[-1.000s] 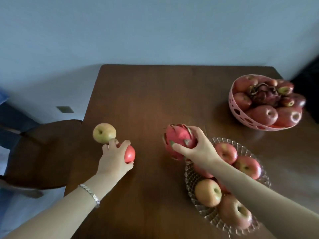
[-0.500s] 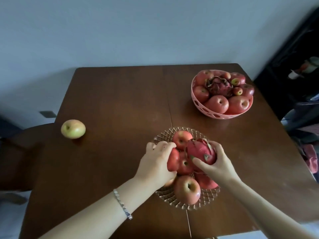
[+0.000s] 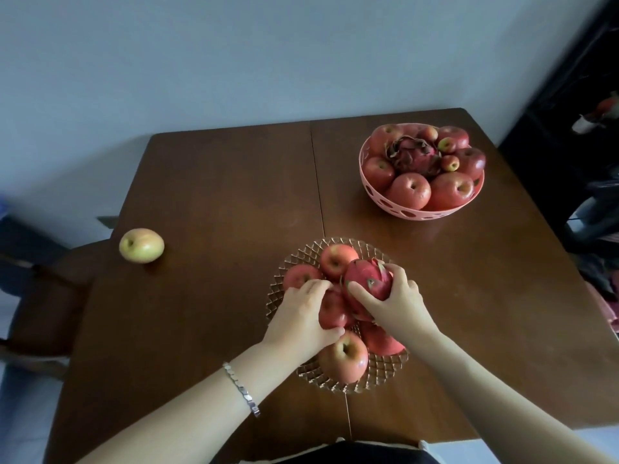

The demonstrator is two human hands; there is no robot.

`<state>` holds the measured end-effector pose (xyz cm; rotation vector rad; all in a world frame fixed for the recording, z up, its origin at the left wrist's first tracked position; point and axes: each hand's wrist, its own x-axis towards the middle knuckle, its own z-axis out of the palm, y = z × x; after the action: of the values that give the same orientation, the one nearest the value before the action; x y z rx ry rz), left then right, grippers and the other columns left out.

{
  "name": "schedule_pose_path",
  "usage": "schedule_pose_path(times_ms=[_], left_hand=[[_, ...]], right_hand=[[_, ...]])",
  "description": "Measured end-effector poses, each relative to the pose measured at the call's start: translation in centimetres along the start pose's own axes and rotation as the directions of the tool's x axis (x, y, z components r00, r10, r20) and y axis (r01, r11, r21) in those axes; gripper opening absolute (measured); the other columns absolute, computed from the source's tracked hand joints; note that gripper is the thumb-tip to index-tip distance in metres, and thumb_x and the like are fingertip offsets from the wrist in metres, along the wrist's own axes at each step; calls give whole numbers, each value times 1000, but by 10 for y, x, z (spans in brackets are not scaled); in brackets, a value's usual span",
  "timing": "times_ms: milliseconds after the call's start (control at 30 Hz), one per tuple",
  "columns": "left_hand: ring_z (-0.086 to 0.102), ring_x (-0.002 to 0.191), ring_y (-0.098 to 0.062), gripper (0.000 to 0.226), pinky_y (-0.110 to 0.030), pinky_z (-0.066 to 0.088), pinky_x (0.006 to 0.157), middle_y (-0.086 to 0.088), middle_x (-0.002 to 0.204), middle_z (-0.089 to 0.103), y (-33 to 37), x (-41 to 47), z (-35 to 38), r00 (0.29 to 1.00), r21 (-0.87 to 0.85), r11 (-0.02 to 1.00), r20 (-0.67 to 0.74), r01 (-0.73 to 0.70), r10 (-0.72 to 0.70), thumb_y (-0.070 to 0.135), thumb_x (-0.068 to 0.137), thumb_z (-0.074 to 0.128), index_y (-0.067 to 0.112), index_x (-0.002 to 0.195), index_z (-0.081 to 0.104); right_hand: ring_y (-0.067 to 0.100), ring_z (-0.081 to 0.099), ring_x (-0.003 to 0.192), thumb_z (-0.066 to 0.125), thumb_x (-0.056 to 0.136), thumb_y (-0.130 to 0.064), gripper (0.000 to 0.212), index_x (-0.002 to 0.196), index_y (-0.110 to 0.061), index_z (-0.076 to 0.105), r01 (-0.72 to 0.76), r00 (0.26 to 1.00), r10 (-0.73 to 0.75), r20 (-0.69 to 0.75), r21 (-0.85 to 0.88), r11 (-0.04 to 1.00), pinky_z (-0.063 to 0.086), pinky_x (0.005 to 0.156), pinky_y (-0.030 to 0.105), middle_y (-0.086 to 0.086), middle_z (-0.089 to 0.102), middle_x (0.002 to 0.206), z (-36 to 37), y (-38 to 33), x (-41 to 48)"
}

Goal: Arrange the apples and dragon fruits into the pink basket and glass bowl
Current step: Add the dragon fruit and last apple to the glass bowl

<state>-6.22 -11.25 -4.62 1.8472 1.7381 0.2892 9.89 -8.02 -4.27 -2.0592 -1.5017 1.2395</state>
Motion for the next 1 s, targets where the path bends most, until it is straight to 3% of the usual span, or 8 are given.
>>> schedule_pose_path(times_ms=[233,400,600,700,833,1000], left_hand=[[41,124,-18,65,-36,44,98,4,136,46,-4,-5,-3,997,-26,998,62,55,-54,41,79,67,24,134,37],[40,129,-16,67,-27,38,101,4,141,36,-10,-7,2,998,-128,991,54,39,-33,40,81,66,25,137,34],[29,136,-17,68,-32,28,110,1,148,29,-19,-13,-7,998,-154,987,48,36,-29,48,86,56,24,143,27],[27,139,-18,57,-35,26,113,-2,149,30,-40,-13,-24,994,-107,994,-107,18,-30,50,92,41,23,142,30],[17,144,-25,58,-41,25,115,-10,155,19,-99,6,-61,922,-80,970,-302,230,-243,39,93,48,19,144,27],[14,143,-39,76,-51,32,110,-14,158,6,-187,37,-108,825,209,812,-306,545,-475,38,85,62,23,147,18]], right_hand=[[30,45,123,59,68,-68,83,137,-31,31,13,1000,-14,-18,-86,996,42,100,44,9,42,132,5,-6,-2],[31,39,128,54,71,-70,84,140,-29,27,19,999,-24,-32,-163,986,39,100,43,9,37,135,2,-9,-4],[27,28,132,55,80,-59,70,138,-24,37,233,954,-280,-111,-313,921,31,107,40,5,37,138,0,-31,-5],[24,27,131,53,82,-56,60,132,-24,44,323,935,-354,-30,-346,881,31,106,38,3,40,137,8,-48,-1],[22,29,130,53,86,-49,48,127,-25,50,443,892,-443,88,-358,822,33,104,36,1,46,133,20,-75,7],[21,36,124,55,88,-38,38,122,-21,55,521,853,-490,179,-340,783,36,99,30,2,54,123,41,-110,19]])
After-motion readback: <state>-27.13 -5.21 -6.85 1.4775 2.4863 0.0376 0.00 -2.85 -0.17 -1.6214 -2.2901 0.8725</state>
